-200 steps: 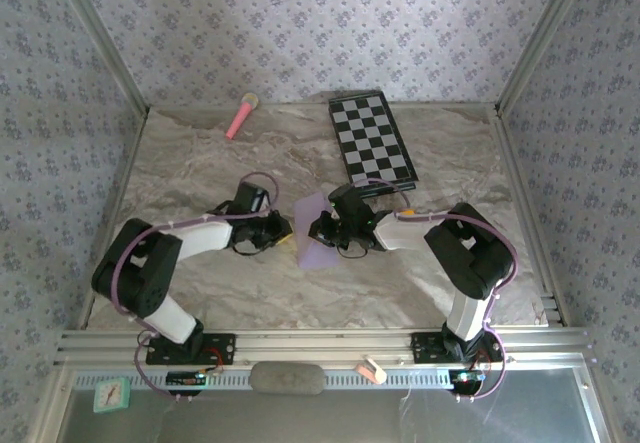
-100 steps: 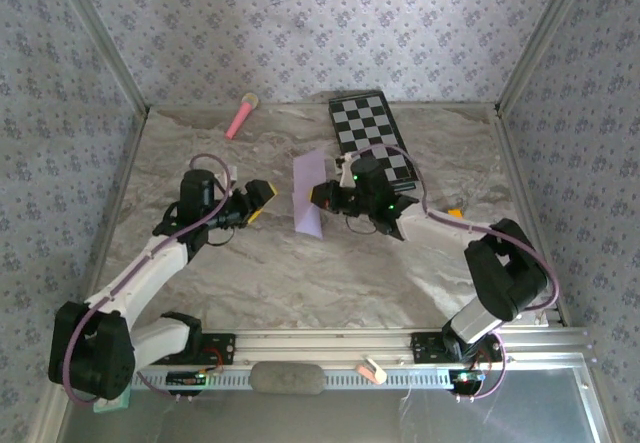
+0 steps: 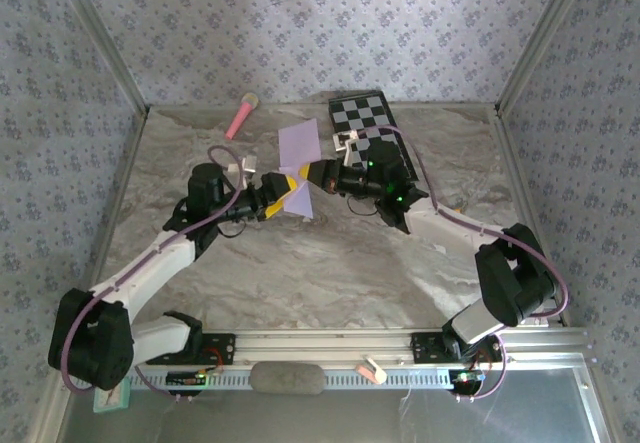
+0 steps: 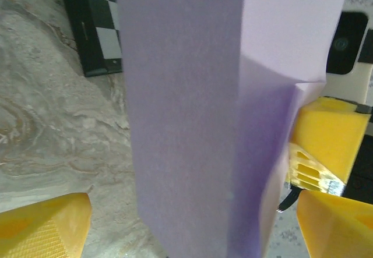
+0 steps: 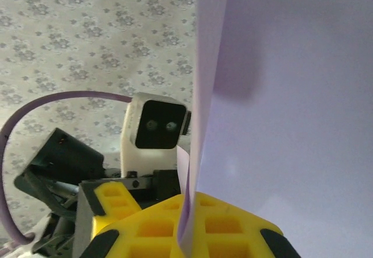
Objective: Fold a paper plane with a square sheet of paper (pick it up from the middle)
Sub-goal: Turn over the paper at the center of the table.
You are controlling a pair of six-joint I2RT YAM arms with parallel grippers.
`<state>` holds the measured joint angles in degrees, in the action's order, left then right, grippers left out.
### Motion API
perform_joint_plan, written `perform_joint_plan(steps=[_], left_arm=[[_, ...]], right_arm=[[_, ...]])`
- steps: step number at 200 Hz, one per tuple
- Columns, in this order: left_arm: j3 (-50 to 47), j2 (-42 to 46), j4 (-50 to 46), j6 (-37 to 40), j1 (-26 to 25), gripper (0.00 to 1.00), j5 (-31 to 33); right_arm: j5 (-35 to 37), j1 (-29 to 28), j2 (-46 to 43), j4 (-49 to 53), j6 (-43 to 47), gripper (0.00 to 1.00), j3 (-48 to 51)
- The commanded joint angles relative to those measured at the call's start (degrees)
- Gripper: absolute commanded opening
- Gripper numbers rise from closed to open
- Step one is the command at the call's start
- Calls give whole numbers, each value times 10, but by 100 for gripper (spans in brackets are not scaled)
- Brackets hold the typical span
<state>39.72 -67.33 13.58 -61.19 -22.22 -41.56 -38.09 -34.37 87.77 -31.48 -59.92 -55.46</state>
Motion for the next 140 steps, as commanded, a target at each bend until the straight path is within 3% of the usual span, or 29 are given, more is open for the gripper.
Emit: perform_joint_plan(steps=[1, 32, 81, 118, 140], left_arm=[[28, -4, 38, -1, -3, 85, -21], [29, -2, 54, -1, -4, 67, -26], [24, 1, 68, 3, -6, 47, -27], [27, -2, 68, 9, -5, 23, -25], [30, -4, 62, 17, -5, 15, -22]], right_arm=[[-31, 2, 9, -38, -32, 5, -18], [-35, 3, 7, -25, -35, 6, -12], [-39, 6, 4, -10, -36, 6, -4], [-39, 12, 0, 1, -36, 13, 0], [-29, 22, -12, 34, -21, 20, 3]])
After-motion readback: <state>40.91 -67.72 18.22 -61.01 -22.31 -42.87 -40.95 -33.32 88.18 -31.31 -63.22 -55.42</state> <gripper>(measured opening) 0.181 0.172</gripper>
